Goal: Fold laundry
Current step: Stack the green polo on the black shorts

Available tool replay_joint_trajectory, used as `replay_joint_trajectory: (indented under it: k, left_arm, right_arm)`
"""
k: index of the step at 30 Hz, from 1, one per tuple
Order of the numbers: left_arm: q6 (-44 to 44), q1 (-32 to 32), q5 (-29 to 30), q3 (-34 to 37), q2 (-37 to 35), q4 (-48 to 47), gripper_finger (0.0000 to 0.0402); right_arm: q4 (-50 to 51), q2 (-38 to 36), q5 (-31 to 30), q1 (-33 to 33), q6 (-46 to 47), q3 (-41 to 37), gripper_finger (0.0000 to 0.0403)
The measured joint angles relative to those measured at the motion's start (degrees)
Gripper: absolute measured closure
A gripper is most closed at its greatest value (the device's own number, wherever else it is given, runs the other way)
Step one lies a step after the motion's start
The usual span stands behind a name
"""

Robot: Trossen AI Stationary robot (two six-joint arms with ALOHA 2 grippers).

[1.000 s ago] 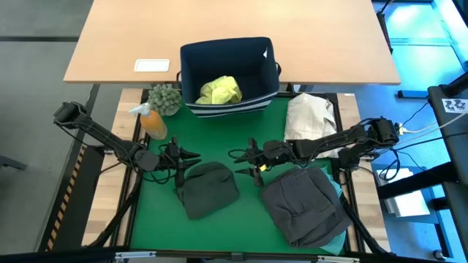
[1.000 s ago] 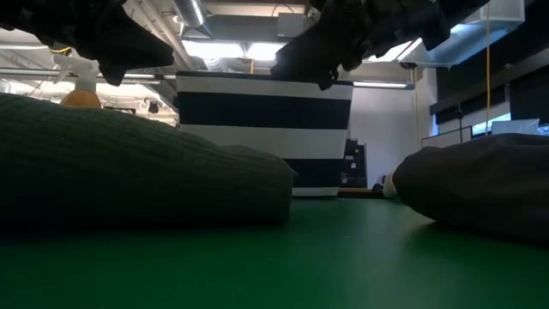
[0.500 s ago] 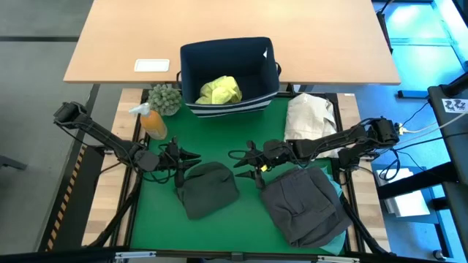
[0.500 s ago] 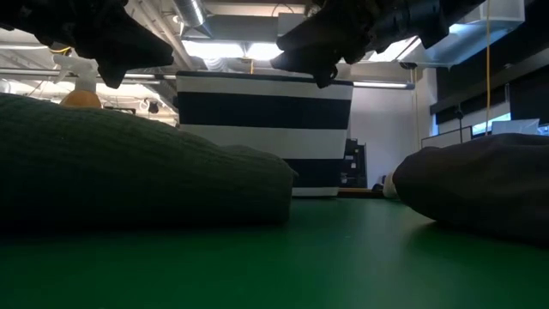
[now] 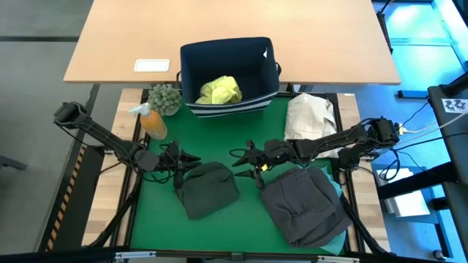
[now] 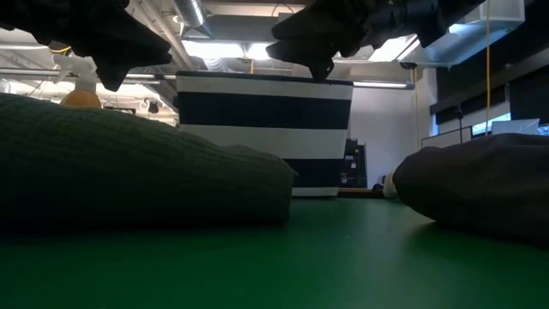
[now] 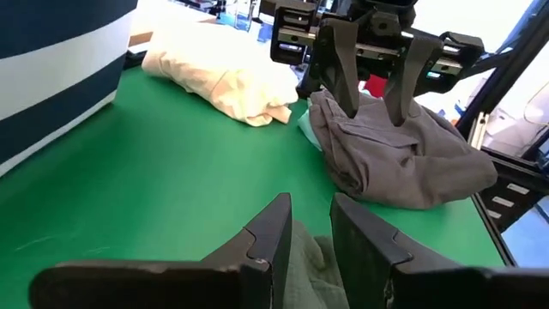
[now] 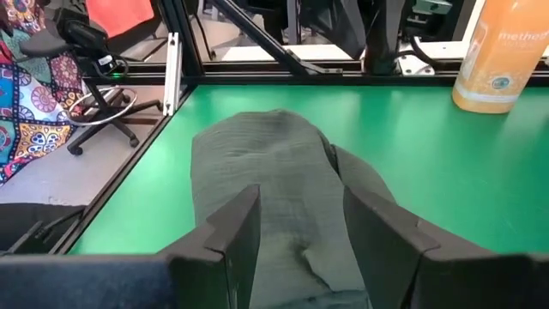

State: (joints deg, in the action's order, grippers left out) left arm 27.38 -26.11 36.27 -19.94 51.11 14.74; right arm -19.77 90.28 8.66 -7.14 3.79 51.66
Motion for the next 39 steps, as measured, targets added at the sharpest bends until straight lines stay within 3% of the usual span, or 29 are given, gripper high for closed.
replay_joint_trajectory:
  k: [12, 21, 27, 39]
  left_arm:
    - [2.02, 0.00, 0.01, 0.00, -0.02, 0.00, 0.0321]
    - [0.57, -0.24, -3.45, 0.00, -0.07, -0.05, 0.0321]
    - [0.98, -0.24, -4.28, 0.00, -0.22, -0.07, 0.0321]
    - [0.59, -0.22, -1.54, 0.00, -0.22, -0.07, 0.0321]
  right_arm:
    - [0.18, 0.00, 0.10, -0.02, 4.74, 0.00, 0.0237]
    - [0.23, -0.06, 6.07, -0.02, 3.48, 0.06, 0.0237]
    - [1.57, -0.11, 6.48, -0.02, 3.26, 0.07, 0.0237]
    - [5.26, -0.14, 6.93, -0.02, 3.23, 0.07, 0.0237]
